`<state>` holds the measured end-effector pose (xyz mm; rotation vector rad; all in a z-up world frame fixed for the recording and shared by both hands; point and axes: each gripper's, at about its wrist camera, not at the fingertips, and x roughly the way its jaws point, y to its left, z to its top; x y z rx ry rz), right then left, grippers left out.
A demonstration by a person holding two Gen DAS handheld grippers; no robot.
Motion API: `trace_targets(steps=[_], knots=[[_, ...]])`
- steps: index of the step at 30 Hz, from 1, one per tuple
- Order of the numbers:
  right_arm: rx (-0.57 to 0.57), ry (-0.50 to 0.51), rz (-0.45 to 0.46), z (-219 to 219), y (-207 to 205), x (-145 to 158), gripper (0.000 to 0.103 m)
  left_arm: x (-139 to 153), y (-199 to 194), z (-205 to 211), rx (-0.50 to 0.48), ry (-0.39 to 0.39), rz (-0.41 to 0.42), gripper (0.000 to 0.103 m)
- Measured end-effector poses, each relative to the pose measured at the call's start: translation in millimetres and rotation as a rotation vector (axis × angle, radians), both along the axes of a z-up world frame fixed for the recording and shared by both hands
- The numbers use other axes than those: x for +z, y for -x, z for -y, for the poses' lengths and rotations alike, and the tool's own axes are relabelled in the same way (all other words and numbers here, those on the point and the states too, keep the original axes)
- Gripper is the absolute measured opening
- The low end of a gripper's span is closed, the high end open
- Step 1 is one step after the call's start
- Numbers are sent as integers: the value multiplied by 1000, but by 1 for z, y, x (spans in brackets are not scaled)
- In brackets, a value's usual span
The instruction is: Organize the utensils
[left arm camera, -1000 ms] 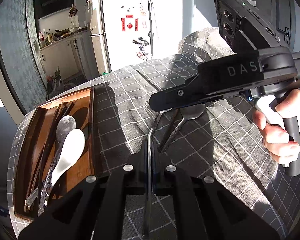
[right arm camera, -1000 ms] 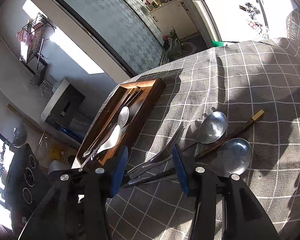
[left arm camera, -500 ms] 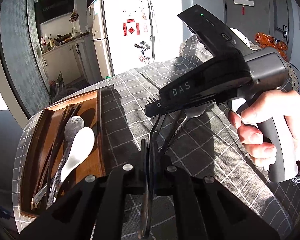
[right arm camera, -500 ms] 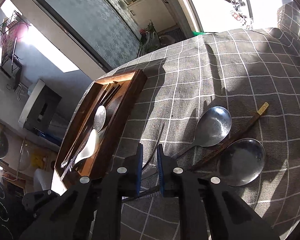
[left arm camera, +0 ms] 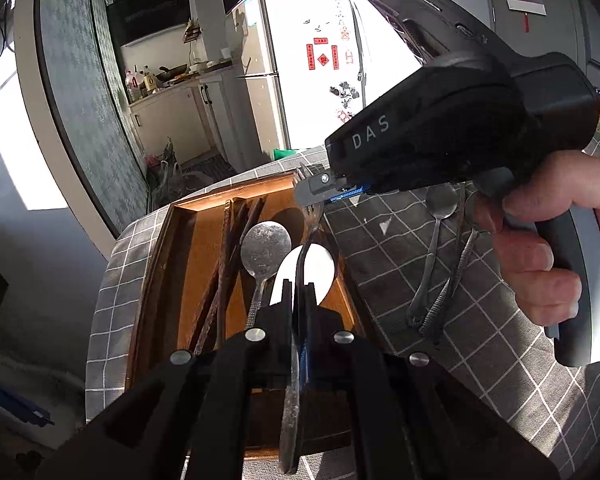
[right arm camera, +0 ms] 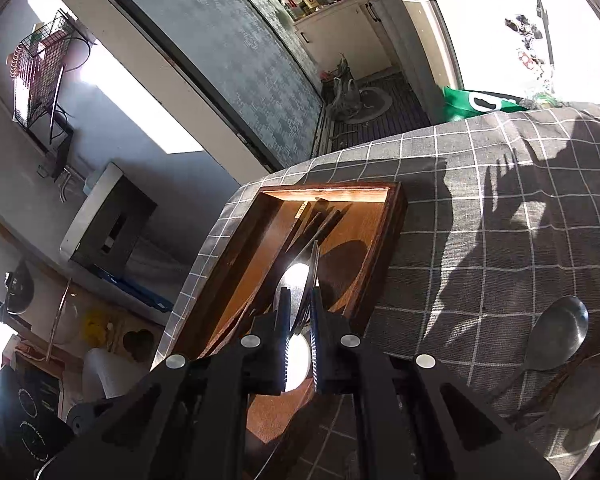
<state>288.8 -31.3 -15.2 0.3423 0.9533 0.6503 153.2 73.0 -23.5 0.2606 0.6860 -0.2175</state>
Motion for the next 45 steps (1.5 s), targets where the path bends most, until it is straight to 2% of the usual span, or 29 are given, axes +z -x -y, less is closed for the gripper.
trace_targets(steps=[5,12,14,16,17,19,20,21,22,26,32,35,40,43,44,45], knots=[[15,43,30,-21,-5,-9,8,-13,-11,-17,42,13,-38,7],[26,17,5,-14,-5,-15,10,-17,-22,-19,58,-5,-67,8],[33,4,4,-3,-1,-11,17,-20,-25,-21,71,-2,-75,8],[25,-13,16,14,5,-2,36,-20,-27,-23,83,15,-74,9],[24,-14,27,24,9,3,40,-20,-28,-24,92,12,-77,9],[17,-2,60,48,19,14,48,-18,-26,-23,97,-6,-67,15],[14,6,76,63,23,19,51,-15,-25,-23,99,-8,-57,23],[8,13,84,78,27,22,60,-12,-20,-23,95,3,-41,41],[1,18,85,95,30,24,65,-8,-15,-22,101,10,-21,55],[-70,84,87,155,39,20,65,4,-1,-15,99,56,4,62],[-157,65,40,210,47,-4,65,14,18,28,-56,147,-5,70],[-153,61,25,214,48,-14,61,9,23,52,-125,175,-32,71],[-131,83,14,207,42,-27,47,-8,23,83,-192,133,-81,71],[-124,99,4,201,38,-37,45,-18,24,93,-226,120,-114,71],[-123,103,4,199,37,-39,42,-21,24,95,-235,113,-124,71],[-124,108,6,197,36,-41,34,-24,23,98,-241,105,-132,71]])
